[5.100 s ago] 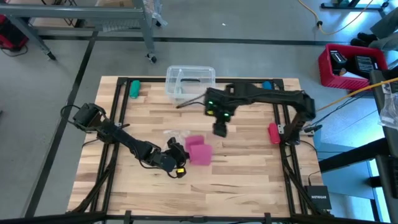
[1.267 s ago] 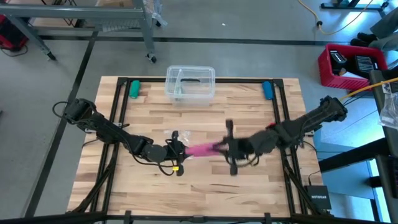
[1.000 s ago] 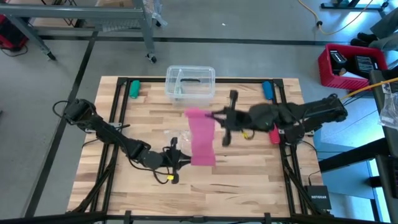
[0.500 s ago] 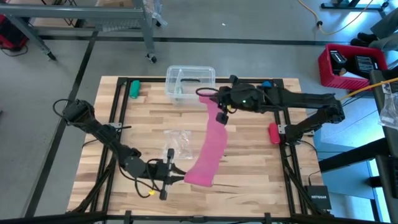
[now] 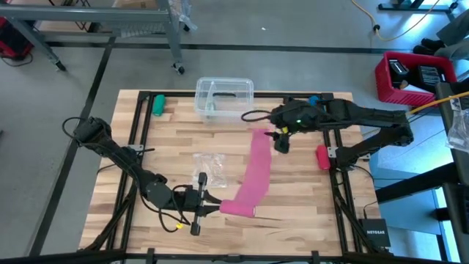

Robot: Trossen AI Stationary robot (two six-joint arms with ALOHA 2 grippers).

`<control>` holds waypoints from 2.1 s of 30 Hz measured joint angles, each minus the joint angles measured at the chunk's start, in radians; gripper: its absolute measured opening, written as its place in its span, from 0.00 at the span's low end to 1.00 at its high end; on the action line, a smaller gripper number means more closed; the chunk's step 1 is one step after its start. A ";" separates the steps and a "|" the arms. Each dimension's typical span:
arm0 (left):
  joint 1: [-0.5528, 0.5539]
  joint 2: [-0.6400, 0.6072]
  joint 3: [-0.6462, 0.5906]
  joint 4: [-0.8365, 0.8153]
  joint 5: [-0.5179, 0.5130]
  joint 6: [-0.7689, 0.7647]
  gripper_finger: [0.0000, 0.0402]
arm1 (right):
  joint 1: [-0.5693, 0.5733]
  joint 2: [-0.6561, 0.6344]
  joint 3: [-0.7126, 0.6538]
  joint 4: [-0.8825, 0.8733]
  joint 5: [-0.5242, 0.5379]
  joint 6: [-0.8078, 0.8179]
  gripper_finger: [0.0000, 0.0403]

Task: Roll bandage
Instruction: Roll the pink bandage

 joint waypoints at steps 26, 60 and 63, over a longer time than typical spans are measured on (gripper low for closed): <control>0.096 -0.093 0.021 -0.172 0.000 -0.108 0.04 | 0.547 -0.141 -0.533 0.508 0.278 0.157 0.67; 0.129 -0.108 0.303 -0.691 -0.030 -0.052 0.04 | 0.458 0.048 -0.688 1.345 0.087 -0.148 0.45; 0.130 -0.108 0.303 -0.688 -0.030 -0.052 0.04 | 0.442 0.049 -0.753 1.491 0.088 -0.148 0.41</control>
